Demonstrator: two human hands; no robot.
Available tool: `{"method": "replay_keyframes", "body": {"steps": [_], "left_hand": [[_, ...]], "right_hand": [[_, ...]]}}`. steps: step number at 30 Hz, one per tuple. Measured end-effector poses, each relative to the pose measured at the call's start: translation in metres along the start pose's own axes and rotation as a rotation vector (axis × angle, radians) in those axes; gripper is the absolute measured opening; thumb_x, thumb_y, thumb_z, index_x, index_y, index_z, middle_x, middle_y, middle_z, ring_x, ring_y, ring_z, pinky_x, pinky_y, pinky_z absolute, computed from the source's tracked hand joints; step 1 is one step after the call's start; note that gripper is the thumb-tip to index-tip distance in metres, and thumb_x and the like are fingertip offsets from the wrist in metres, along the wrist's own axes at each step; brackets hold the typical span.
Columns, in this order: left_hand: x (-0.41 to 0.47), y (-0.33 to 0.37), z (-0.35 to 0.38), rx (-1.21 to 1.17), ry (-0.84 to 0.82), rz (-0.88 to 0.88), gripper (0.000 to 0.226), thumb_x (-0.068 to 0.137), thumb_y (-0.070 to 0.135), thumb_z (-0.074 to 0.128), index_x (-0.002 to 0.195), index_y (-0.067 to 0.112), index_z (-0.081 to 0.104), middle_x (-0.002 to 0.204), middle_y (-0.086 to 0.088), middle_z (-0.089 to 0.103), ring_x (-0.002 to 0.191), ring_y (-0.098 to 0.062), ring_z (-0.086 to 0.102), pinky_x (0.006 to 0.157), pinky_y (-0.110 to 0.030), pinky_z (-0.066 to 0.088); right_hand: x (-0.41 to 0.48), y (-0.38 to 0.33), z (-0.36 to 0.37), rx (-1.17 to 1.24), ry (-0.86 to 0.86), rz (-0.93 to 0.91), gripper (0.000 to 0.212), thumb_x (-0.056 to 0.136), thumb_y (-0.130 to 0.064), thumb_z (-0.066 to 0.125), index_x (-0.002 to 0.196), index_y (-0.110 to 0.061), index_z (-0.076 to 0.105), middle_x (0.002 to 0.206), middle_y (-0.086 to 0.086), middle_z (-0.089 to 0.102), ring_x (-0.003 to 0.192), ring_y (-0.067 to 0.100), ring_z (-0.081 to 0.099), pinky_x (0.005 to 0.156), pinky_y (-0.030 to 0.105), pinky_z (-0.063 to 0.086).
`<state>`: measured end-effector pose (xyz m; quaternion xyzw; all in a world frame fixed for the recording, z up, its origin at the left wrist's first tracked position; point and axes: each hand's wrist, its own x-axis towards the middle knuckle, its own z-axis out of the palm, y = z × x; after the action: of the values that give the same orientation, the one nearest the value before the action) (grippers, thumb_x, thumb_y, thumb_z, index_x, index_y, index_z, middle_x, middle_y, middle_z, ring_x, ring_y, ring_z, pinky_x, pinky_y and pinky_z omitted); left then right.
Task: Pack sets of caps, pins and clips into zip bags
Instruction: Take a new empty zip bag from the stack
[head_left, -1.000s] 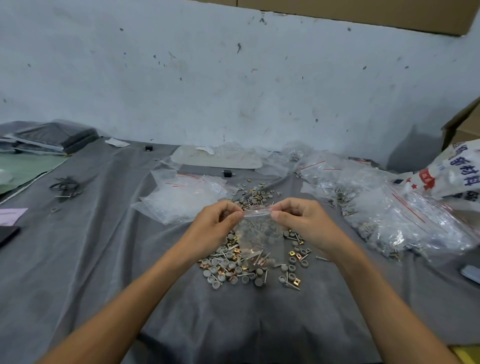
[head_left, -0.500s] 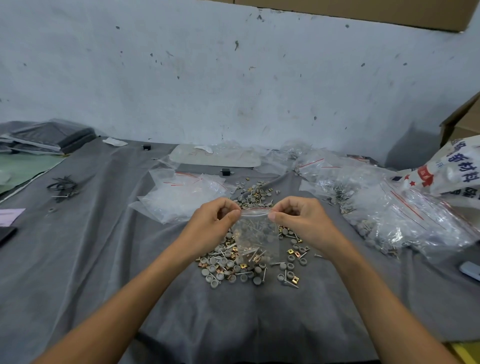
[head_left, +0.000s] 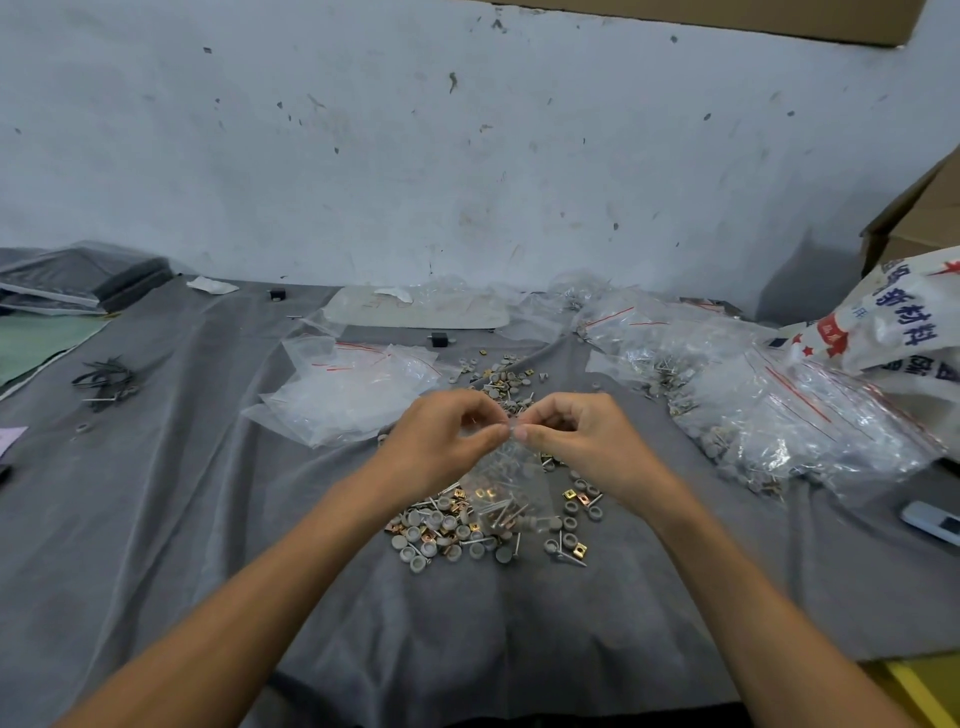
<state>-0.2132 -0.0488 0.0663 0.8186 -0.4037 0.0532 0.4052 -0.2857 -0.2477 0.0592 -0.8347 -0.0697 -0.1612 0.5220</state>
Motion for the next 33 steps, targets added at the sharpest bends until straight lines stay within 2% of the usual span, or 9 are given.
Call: {"method": "replay_keyframes", "body": {"steps": [5,10,13,21,24,27,29,31,33], "left_hand": [[0.0,0.0,0.003,-0.013,-0.017,0.002,0.009,0.092,0.035,0.072,0.099,0.028,0.072,0.091,0.019,0.069,0.088,0.003,0.063,0.078,-0.023,0.052],[-0.002,0.0,0.006,0.02,0.001,0.038,0.005,0.094,0.031,0.069,0.097,0.027,0.07,0.088,0.019,0.067,0.086,0.0,0.062,0.078,-0.029,0.052],[-0.003,-0.001,0.009,0.056,0.027,0.057,0.004,0.095,0.029,0.066,0.096,0.025,0.068,0.085,0.018,0.064,0.084,-0.002,0.059,0.076,-0.031,0.05],[-0.003,-0.009,0.0,0.106,-0.034,0.085,0.009,0.098,0.039,0.06,0.095,0.031,0.063,0.088,0.017,0.062,0.086,-0.003,0.057,0.075,-0.031,0.049],[-0.006,-0.019,-0.008,0.126,-0.051,0.047,0.009,0.1,0.035,0.057,0.093,0.03,0.06,0.088,0.014,0.062,0.083,-0.003,0.057,0.073,-0.028,0.05],[-0.014,-0.036,-0.016,0.111,-0.026,-0.032,0.013,0.1,0.029,0.055,0.088,0.027,0.059,0.081,0.008,0.063,0.073,-0.006,0.059,0.064,-0.02,0.049],[-0.024,-0.062,-0.026,0.14,0.064,-0.118,0.016,0.1,0.023,0.056,0.085,0.023,0.06,0.081,0.004,0.065,0.072,-0.01,0.06,0.064,-0.024,0.048],[-0.038,-0.094,-0.037,0.154,0.114,-0.179,0.016,0.099,0.017,0.061,0.084,0.024,0.062,0.081,0.004,0.067,0.075,-0.015,0.062,0.065,-0.03,0.047],[-0.052,-0.126,-0.039,0.187,0.128,-0.22,0.016,0.097,0.021,0.065,0.082,0.028,0.064,0.079,0.008,0.068,0.072,-0.014,0.063,0.064,-0.031,0.048]], "right_hand": [[-0.001,0.001,0.0,-0.014,-0.001,0.01,0.005,0.087,-0.022,0.081,0.088,-0.019,0.077,0.067,-0.01,0.07,0.06,-0.004,0.057,0.056,0.01,0.042],[-0.001,0.001,0.003,0.012,0.002,0.021,0.004,0.087,-0.021,0.081,0.087,-0.019,0.077,0.07,-0.006,0.071,0.062,-0.001,0.058,0.058,0.013,0.043],[-0.001,0.003,0.004,0.005,0.005,0.016,0.004,0.088,-0.023,0.08,0.086,-0.022,0.077,0.066,-0.01,0.069,0.058,-0.003,0.055,0.055,0.012,0.041],[-0.003,0.006,0.001,0.001,0.039,-0.016,0.006,0.091,-0.023,0.077,0.085,-0.022,0.074,0.067,-0.007,0.065,0.058,0.002,0.051,0.054,0.016,0.04],[-0.005,0.007,-0.005,-0.009,0.08,-0.009,0.005,0.091,-0.017,0.076,0.087,-0.016,0.074,0.063,-0.011,0.064,0.055,-0.002,0.049,0.052,0.012,0.038],[-0.009,0.004,-0.014,0.008,0.134,0.025,0.007,0.092,-0.017,0.075,0.088,-0.011,0.073,0.067,-0.007,0.065,0.061,0.004,0.052,0.056,0.018,0.041],[-0.015,0.002,-0.03,0.049,0.207,0.053,0.01,0.093,-0.016,0.073,0.089,-0.008,0.072,0.072,0.001,0.065,0.067,0.012,0.054,0.062,0.026,0.045],[-0.02,0.002,-0.048,0.012,0.236,0.081,0.009,0.094,-0.014,0.072,0.088,-0.007,0.072,0.072,0.0,0.065,0.068,0.009,0.055,0.063,0.022,0.046],[-0.022,0.006,-0.061,-0.054,0.255,0.14,0.007,0.094,-0.011,0.072,0.087,-0.009,0.072,0.069,-0.004,0.063,0.063,0.004,0.053,0.06,0.019,0.044]]}}
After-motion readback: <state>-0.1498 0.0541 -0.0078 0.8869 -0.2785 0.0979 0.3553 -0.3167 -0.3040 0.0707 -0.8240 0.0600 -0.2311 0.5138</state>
